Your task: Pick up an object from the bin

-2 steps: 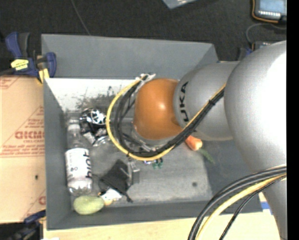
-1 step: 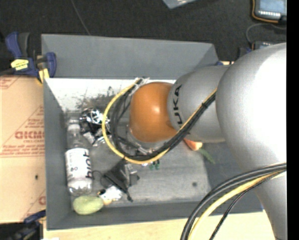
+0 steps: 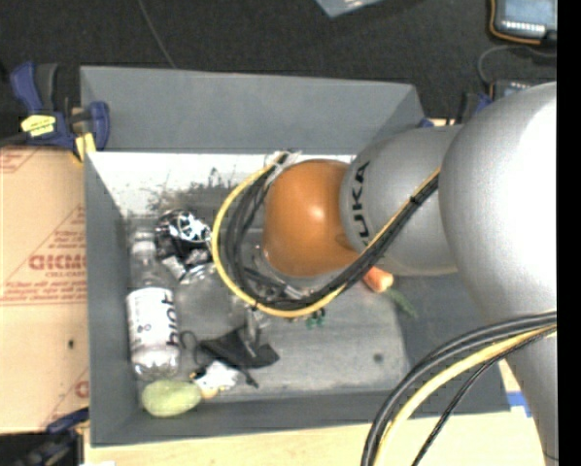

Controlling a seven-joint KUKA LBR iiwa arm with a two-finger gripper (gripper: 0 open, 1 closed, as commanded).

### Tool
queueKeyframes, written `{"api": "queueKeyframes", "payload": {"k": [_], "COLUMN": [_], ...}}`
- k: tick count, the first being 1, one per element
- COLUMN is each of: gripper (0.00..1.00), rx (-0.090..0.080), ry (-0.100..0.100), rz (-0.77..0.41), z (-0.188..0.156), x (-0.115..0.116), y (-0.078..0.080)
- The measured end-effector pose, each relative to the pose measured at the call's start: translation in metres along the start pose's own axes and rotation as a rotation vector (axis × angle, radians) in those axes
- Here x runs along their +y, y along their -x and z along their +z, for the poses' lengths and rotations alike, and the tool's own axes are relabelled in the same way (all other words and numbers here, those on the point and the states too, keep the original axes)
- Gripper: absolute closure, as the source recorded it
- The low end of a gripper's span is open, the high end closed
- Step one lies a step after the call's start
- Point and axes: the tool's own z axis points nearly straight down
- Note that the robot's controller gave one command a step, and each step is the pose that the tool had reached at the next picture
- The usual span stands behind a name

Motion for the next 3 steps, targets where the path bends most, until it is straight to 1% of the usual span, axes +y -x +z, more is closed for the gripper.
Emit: {"api": "queueKeyframes", "payload": {"k": [1,2,3], "gripper": [1.0,1.0,1.0], "rx": [0.0,0.0,-0.005], "ry": [0.0,0.0,-0.001], "rz": [0.001,0.014,0.032], "z": [0.0,-0.036,-0.059], "x": [0.0,-0.008,-0.001], "y": [0.0,-0.001,0.007]}}
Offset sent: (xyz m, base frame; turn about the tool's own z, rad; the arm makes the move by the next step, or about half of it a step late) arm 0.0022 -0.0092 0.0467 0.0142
